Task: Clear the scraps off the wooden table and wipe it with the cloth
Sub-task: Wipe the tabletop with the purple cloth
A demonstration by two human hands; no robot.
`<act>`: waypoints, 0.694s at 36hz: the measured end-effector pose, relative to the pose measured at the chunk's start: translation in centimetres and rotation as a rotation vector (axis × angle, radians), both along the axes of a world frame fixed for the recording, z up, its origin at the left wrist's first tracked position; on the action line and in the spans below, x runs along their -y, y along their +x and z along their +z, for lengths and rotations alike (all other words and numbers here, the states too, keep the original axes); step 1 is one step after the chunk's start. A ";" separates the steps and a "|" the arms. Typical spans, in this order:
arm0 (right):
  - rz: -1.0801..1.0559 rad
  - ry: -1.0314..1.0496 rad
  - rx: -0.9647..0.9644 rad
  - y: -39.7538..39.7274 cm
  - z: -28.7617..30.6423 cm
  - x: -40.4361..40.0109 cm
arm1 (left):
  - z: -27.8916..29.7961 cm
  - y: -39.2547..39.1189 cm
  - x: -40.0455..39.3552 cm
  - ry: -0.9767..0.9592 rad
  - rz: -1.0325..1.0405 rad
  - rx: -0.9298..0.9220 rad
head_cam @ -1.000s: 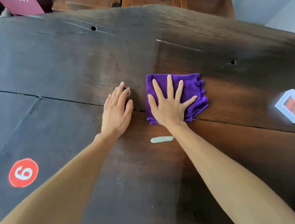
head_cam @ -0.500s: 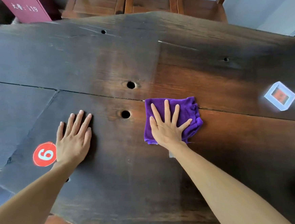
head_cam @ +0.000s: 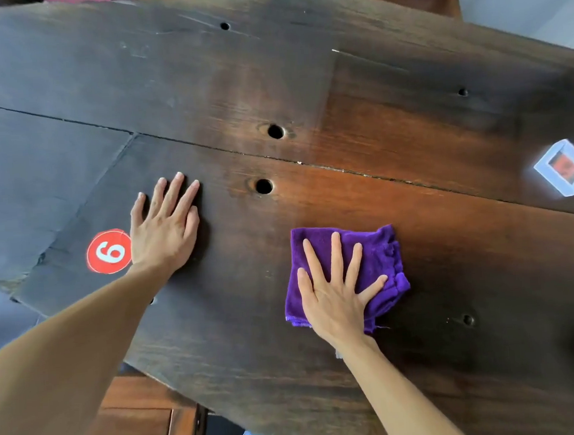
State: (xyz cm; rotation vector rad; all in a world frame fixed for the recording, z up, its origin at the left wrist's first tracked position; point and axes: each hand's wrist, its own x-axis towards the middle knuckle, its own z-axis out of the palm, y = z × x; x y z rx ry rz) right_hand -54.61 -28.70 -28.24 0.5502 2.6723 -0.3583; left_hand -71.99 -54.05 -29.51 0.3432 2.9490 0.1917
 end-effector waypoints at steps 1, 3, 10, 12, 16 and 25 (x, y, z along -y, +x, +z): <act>0.000 0.006 -0.004 0.9 0.0 0.3 | -0.1 0.0 0.0 0.001 0.001 -0.009; 0.009 0.023 -0.013 2.8 0.0 1.1 | -0.2 0.0 0.0 0.009 0.000 -0.025; 0.054 0.055 -0.063 10.9 1.0 4.3 | -0.7 -0.2 0.0 0.044 -0.013 -0.078; 0.058 0.059 -0.068 13.4 1.1 5.1 | -0.9 -0.2 0.0 0.050 -0.019 -0.095; 0.083 0.064 -0.029 17.5 1.7 6.4 | -1.0 -0.3 0.1 0.064 -0.018 -0.110; 0.075 0.196 -0.052 23.7 1.2 8.1 | -0.8 -0.3 0.0 0.078 -0.016 -0.116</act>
